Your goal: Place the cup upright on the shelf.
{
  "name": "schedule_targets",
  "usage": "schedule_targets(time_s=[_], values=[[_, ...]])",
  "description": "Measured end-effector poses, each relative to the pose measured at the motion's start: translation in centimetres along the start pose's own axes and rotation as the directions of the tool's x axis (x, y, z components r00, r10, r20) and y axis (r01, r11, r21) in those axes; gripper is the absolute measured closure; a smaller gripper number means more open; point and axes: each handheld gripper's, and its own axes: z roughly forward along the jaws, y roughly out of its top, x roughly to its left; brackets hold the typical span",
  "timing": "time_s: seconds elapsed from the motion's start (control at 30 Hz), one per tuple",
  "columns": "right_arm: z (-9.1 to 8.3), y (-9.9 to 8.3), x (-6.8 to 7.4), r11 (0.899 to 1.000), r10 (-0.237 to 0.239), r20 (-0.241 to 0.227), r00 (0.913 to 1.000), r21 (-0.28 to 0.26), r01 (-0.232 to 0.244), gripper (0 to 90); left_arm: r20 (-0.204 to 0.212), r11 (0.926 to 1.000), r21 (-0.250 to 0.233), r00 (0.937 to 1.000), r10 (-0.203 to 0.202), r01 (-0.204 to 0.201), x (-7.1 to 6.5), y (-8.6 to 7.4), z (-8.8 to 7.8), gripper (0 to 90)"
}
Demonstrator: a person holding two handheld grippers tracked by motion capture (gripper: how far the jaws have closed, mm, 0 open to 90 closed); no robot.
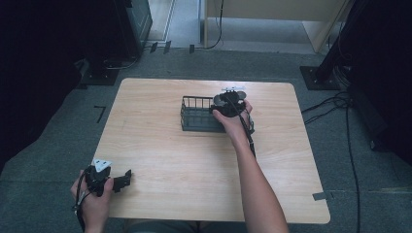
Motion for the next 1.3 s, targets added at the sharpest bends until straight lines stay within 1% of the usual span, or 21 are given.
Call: schedule_targets(time_s=[0.3,0.37,0.47,0.57,0.77,1.03,1.07,1.1,1.13,1.2,1.3], values=[[0.0,-0.4,0.0,1.0,-0.004,-0.009,0.9999,0.003,0.004,16.6,0.0,1.0,0.0,1.0,0.0,0.0,0.0,0.0,0.0,0.0],[0.0,-0.4,0.0,1.0,-0.014,-0.009,0.9999,0.011,0.014,16.0,0.0,1.0,0.0,1.0,0.0,0.0,0.0,0.0,0.0,0.0],[-0.2,-0.4,0.1,0.999,-0.041,0.004,0.9992,0.008,0.041,8.5,0.0,1.0,0.0,1.0,0.0,0.0,0.0,0.0,0.0,0.0],[-0.6,-0.1,0.1,1.0,-0.029,-0.011,0.9995,0.0,0.029,3.9,0.0,1.0,0.0,1.0,0.0,0.0,0.0,0.0,0.0,0.0],[-1.7,0.2,0.0,0.999,-0.034,-0.013,0.9993,-0.008,0.034,0.0,0.0,1.0,-0.001,1.0,-0.001,0.001,0.0,0.0,0.0,0.0],[-3.9,0.0,-0.2,0.998,-0.046,-0.027,0.9986,-0.037,0.045,0.0,0.0,1.0,0.0,1.0,0.0,0.0,0.0,0.0,0.0,0.0],[-3.9,0.0,-0.2,0.998,-0.046,-0.027,0.9986,-0.037,0.045,0.0,0.0,1.0,0.0,1.0,0.0,0.0,0.0,0.0,0.0,0.0],[-4.6,-0.1,-0.3,0.998,-0.041,-0.037,0.9985,-0.052,0.039,0.0,0.0,1.0,0.0,1.0,0.0,0.0,0.0,0.0,0.0,0.0],[-4.8,-0.2,-0.4,0.998,-0.042,-0.041,0.9983,-0.058,0.039,0.0,0.0,1.0,0.0,1.0,0.0,0.0,0.0,0.0,0.0,0.0],[-5.4,-0.5,-0.6,0.997,-0.042,-0.039,0.9984,-0.06,0.039,0.0,0.0,1.0,-0.001,1.0,0.0,0.0,0.0,0.0,0.0,0.0],[-6.1,-0.9,-1.0,0.998,-0.036,-0.057,0.9977,-0.061,0.032,0.0,0.0,1.0,0.0,1.0,0.0,0.0,0.0,0.0,0.0,0.0]])
